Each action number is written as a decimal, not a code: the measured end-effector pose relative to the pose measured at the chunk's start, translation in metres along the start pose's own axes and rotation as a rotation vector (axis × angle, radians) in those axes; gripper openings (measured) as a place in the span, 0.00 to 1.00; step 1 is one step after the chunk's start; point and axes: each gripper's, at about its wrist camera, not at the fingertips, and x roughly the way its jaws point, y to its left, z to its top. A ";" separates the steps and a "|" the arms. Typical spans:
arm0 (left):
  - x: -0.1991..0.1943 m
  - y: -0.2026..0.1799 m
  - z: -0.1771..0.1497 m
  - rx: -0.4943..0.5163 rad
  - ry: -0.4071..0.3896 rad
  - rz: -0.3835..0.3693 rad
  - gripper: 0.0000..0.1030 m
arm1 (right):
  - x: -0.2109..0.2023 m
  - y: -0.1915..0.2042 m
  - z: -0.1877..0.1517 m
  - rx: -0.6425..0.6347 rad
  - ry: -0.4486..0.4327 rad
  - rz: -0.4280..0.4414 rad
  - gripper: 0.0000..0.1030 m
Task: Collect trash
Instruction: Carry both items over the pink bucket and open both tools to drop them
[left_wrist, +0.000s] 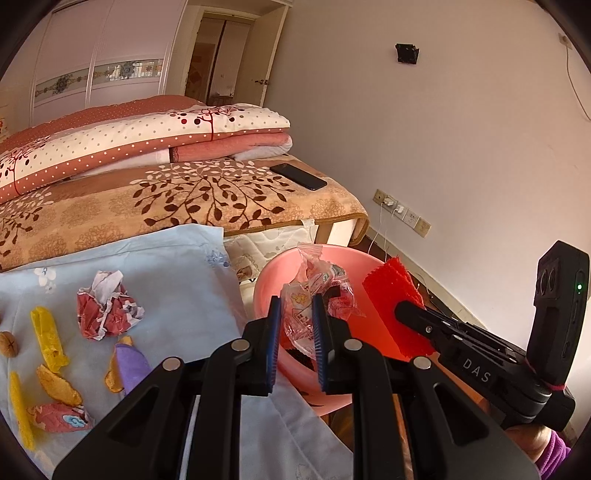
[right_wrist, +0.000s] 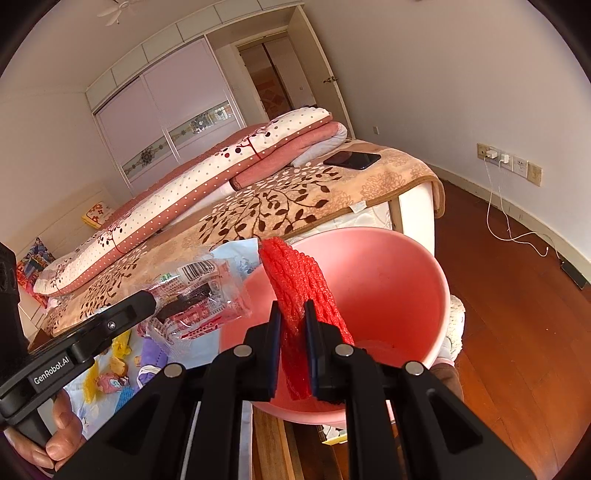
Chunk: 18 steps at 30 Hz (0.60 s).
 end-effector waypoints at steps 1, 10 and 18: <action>0.002 -0.002 0.000 0.003 0.003 -0.003 0.16 | 0.000 -0.001 0.000 0.003 -0.001 -0.001 0.11; 0.018 -0.014 0.001 0.003 0.013 -0.022 0.16 | 0.003 -0.011 0.000 0.026 -0.001 -0.014 0.11; 0.022 -0.015 0.004 -0.018 0.020 -0.047 0.32 | 0.004 -0.015 0.000 0.036 -0.003 -0.017 0.11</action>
